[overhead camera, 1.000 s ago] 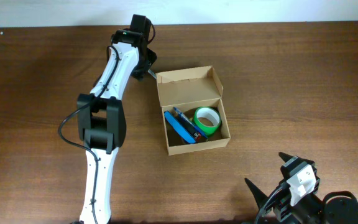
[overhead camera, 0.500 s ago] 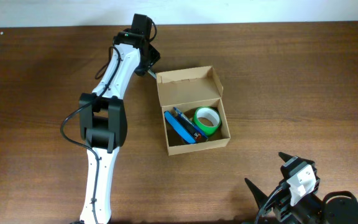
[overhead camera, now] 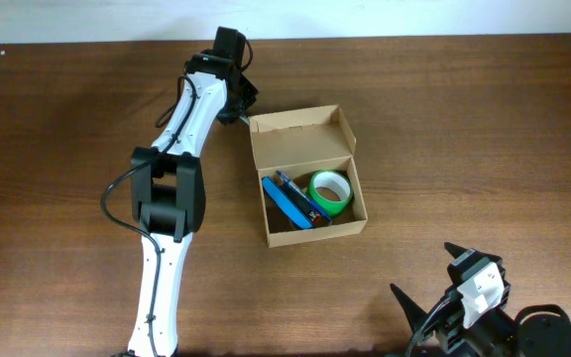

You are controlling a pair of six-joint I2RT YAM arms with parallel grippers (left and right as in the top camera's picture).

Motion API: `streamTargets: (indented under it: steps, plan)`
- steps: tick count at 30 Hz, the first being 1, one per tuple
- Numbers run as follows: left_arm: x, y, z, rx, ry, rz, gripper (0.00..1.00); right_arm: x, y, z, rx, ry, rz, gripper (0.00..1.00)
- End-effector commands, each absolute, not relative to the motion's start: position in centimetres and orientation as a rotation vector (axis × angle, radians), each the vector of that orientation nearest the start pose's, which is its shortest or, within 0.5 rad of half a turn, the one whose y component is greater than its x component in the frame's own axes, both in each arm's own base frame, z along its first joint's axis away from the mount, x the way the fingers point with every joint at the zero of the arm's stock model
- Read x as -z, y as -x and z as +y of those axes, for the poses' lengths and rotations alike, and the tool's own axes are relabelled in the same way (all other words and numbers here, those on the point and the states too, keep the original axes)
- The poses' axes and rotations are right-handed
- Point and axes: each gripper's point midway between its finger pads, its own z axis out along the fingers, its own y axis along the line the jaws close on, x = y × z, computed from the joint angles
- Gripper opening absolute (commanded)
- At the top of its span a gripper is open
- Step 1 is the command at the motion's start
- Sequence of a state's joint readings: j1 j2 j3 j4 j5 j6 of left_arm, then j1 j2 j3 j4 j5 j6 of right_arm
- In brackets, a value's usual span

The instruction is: Pack container

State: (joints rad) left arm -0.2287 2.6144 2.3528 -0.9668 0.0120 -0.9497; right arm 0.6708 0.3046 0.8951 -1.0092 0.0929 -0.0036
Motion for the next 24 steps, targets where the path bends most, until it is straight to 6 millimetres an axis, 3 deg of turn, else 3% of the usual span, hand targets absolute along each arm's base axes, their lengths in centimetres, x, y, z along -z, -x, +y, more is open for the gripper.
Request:
streamTargets:
  steps: [1, 5, 11, 20, 24]
  plan:
    - [1.0, -55.6, -13.4, 0.254, 1.064, 2.712, 0.34, -28.0, -13.8, 8.6, -0.328, 0.587, 1.909, 0.99]
    - [1.4, -54.0, -12.8, 0.190, 1.151, 2.741, 0.32, -28.0, -13.8, 8.6, -0.328, 0.587, 1.909, 0.99]
    - [1.7, -52.4, -12.4, 0.132, 1.224, 2.772, 0.08, -28.0, -13.8, 8.6, -0.328, 0.587, 1.909, 0.99]
    - [1.7, -52.1, -13.3, 0.146, 1.212, 2.788, 0.02, -28.0, -13.8, 8.6, -0.328, 0.587, 1.909, 0.99]
    - [-0.5, -52.5, -13.5, 0.168, 1.198, 2.751, 0.02, -28.0, -13.8, 8.6, -0.328, 0.587, 1.909, 0.99]
